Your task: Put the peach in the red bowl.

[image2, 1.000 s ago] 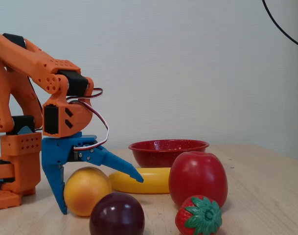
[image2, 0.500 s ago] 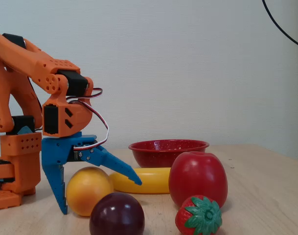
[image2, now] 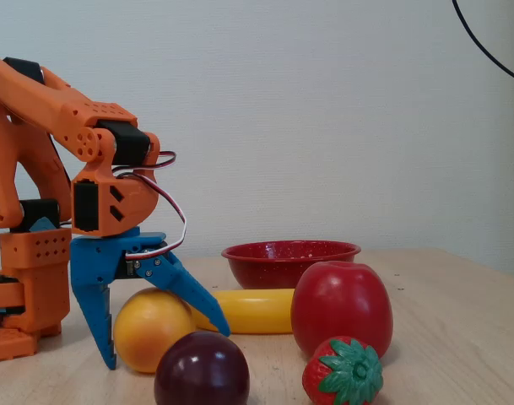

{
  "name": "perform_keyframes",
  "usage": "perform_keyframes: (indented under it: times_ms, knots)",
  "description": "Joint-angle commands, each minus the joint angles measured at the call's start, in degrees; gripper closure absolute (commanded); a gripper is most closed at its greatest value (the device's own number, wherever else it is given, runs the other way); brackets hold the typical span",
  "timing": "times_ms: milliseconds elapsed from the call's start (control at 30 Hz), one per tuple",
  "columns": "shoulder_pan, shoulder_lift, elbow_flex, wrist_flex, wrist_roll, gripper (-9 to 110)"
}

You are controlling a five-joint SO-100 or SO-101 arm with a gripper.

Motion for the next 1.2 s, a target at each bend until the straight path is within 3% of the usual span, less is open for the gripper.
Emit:
perform_keyframes:
  times_ms: [0, 300, 533, 700, 900, 1167]
  knots:
    - [-1.2, 1.1, -0.3, -0.6, -0.2, 55]
    - [-1.1, 1.1, -0.3, -0.3, 0.3, 63]
    - [-1.0, 1.1, -0.3, -0.2, 0.7, 77]
    - [-1.1, 1.1, -0.1, -0.1, 1.3, 82]
    - [-1.1, 1.1, 0.1, 0.4, 2.1, 101]
    - [-3.1, 3.0, -4.9, 9.2, 1.3, 101]
